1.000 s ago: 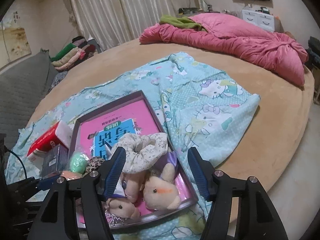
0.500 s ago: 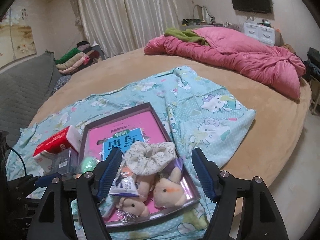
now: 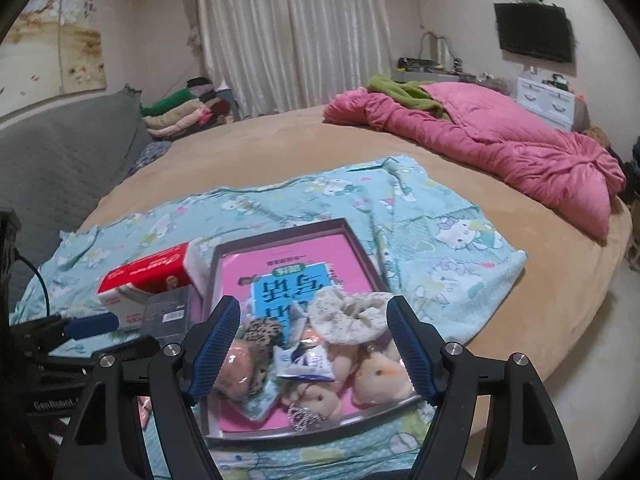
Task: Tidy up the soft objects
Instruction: 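Grasp wrapped pink towel roll with left tool while right tool grasps green tissue packet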
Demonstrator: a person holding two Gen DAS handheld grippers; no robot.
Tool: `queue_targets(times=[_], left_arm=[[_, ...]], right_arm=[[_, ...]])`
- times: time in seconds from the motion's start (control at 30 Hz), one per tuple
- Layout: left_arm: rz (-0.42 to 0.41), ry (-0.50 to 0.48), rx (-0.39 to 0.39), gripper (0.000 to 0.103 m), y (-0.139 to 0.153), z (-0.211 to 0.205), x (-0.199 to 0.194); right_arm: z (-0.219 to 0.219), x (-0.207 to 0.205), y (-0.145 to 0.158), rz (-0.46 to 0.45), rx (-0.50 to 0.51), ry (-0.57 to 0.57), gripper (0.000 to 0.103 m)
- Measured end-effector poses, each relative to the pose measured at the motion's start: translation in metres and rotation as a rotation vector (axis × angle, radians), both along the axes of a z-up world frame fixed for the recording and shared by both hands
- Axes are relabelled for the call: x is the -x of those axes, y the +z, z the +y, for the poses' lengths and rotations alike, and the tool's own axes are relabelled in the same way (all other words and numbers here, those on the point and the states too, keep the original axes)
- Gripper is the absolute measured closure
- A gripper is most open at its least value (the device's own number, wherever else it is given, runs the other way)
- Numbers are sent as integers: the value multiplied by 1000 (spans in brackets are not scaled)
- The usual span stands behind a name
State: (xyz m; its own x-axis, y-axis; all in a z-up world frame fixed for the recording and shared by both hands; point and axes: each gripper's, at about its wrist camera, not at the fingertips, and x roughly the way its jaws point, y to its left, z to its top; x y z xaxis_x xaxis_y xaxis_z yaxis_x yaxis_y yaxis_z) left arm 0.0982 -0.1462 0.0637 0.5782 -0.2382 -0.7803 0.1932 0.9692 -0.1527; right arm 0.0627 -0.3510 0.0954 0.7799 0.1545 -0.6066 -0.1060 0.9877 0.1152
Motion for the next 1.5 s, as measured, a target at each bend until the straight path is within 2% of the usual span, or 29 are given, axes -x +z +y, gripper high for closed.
queue_targets(times=[0.27,0.53,0.73,1.03,1.17,1.23,1.33,1.4,1.43,1.5], left_arm=[[31,65,5,27,-9,43,12],[112,126,2,27,-42,80,23],[183,130,11,27,-70,81,25],[282,144,-30,27,-107,72,15],[308,148,-15,27,-115,68,6],[318,145,-6,29,-119,66,2],[318,139,-12,44,-126,63,-3],[309,134,-19,60,-126,65,-6],[304,135,-13,61,-126,68,-6],[305,135,51,63,-124,80,-8]], right_arm=[[33,13,0,2,50,89,26],[74,27,-10,33,99,221,26],[104,38,-23,57,174,315,26],[121,38,-40,93,264,373,26],[129,36,-48,111,316,400,26],[134,36,-53,123,344,414,26],[143,35,-64,140,409,435,26],[150,34,-72,153,446,454,26],[153,33,-75,158,460,464,26],[163,33,-85,162,516,494,26]])
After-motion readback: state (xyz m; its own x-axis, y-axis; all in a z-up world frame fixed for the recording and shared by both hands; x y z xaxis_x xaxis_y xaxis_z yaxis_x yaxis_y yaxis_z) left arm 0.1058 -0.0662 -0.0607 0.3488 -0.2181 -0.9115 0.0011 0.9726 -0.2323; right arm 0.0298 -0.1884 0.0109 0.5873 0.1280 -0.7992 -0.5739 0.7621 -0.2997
